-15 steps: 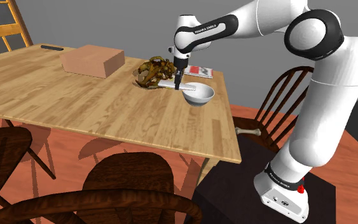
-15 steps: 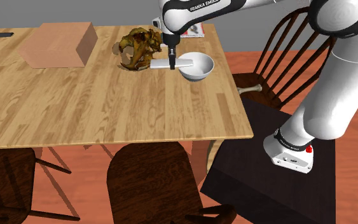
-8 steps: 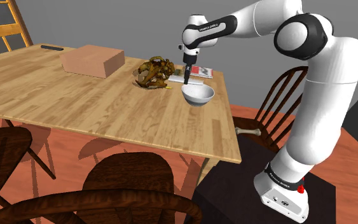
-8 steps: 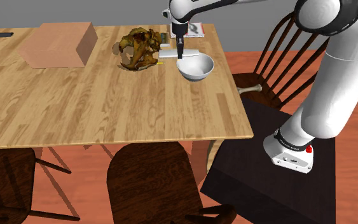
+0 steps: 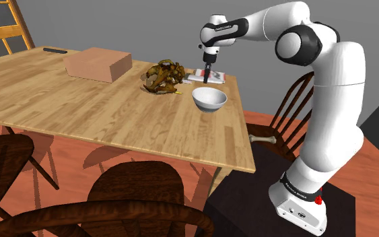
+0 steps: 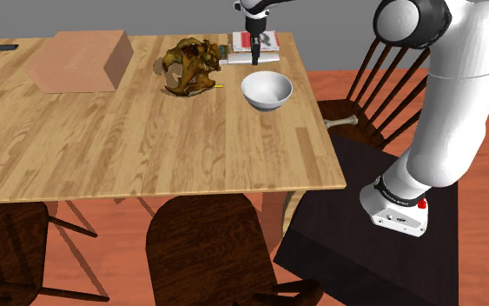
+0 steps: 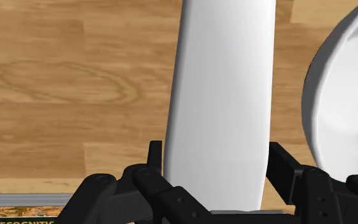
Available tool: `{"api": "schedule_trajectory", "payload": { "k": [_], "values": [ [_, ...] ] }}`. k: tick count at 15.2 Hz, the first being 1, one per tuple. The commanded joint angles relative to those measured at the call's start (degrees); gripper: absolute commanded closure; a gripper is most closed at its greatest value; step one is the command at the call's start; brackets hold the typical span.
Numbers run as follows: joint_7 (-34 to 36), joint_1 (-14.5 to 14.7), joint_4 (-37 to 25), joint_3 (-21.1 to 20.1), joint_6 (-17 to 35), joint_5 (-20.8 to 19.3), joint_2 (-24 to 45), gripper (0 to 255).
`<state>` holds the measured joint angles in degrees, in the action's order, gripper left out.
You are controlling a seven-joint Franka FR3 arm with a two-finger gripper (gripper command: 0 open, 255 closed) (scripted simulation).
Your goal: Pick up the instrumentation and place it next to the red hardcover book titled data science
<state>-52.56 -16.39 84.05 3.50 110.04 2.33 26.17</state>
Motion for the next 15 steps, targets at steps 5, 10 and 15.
{"api": "schedule_trajectory", "payload": {
  "k": [5, 10, 15],
  "values": [
    [-6.1, -5.2, -15.3, 1.2, -5.7, 1.2, 9.6, 255],
    [-9.5, -9.3, -32.6, 1.6, -12.9, 2.0, 19.9, 255],
    [-9.6, -9.1, -28.0, 1.6, -8.7, 2.0, 19.5, 255]
  ]
}}
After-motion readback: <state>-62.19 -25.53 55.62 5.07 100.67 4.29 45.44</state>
